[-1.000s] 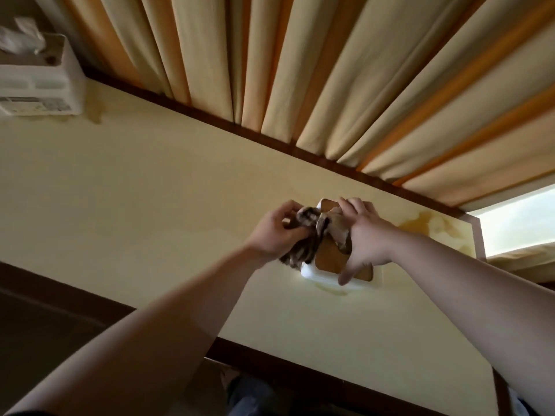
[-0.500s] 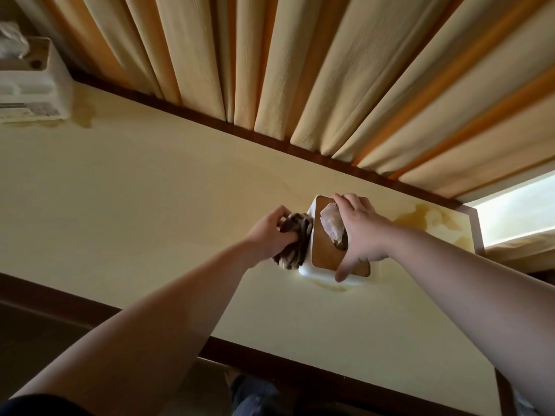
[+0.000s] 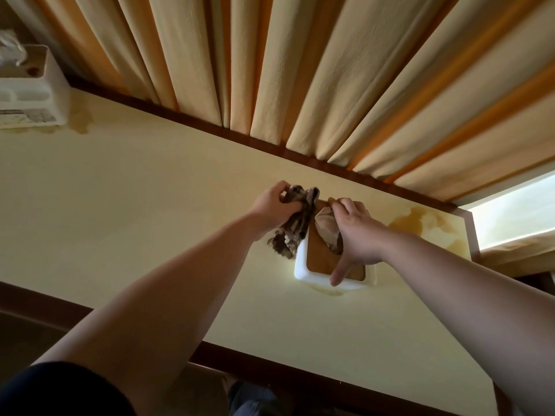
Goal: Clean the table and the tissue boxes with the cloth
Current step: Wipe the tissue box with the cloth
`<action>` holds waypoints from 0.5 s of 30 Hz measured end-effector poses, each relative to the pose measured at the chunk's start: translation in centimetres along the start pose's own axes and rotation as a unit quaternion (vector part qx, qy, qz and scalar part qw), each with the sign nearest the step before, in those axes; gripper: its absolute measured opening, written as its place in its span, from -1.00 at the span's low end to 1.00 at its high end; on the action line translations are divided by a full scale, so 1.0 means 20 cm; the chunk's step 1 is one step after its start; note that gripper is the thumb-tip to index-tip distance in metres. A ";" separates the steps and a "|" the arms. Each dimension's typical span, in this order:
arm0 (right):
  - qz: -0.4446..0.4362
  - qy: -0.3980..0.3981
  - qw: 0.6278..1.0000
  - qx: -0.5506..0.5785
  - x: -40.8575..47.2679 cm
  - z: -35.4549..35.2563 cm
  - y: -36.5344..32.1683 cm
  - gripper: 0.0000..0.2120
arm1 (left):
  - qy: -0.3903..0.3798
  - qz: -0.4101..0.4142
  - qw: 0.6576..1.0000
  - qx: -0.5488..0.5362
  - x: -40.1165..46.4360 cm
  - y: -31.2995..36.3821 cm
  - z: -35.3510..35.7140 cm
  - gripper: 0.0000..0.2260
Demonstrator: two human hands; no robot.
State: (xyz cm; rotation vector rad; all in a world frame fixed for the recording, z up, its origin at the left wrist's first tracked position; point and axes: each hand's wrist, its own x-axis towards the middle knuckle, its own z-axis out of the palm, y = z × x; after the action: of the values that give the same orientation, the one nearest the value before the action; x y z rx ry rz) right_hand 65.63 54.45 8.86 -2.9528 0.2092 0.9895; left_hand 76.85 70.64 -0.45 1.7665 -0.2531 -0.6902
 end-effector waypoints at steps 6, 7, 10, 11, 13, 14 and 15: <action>0.000 0.004 1.000 0.019 0.01 0.01 0.01 0.71 | 0.037 -0.013 0.999 -0.005 -0.04 -0.03 0.04 -0.88; 0.001 0.003 1.000 0.021 0.01 0.02 0.02 0.73 | 0.033 -0.022 0.999 -0.011 -0.07 -0.06 0.05 -0.87; 0.001 0.002 0.999 0.040 0.01 0.02 0.02 0.75 | 0.005 -0.044 0.998 -0.035 -0.18 -0.16 0.06 -0.84; 0.000 0.003 0.999 0.041 0.01 0.02 0.02 0.74 | -0.006 -0.046 0.998 -0.041 -0.22 -0.20 0.06 -0.83; -0.002 0.007 0.999 0.036 0.01 0.02 0.02 0.73 | -0.034 -0.047 0.997 -0.060 -0.28 -0.24 0.05 -0.81; -0.003 0.007 0.999 0.033 0.01 0.02 0.02 0.73 | -0.053 -0.047 0.995 -0.067 -0.30 -0.26 0.04 -0.80; -0.004 0.006 0.999 0.031 0.01 0.02 0.02 0.72 | -0.076 -0.047 0.993 -0.075 -0.32 -0.26 0.03 -0.79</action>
State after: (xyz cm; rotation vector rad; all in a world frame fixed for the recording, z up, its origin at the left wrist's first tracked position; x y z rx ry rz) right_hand 65.42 54.11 8.46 -2.9021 0.2250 0.9470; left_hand 70.42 74.97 -3.45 1.5926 -0.2172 -0.8916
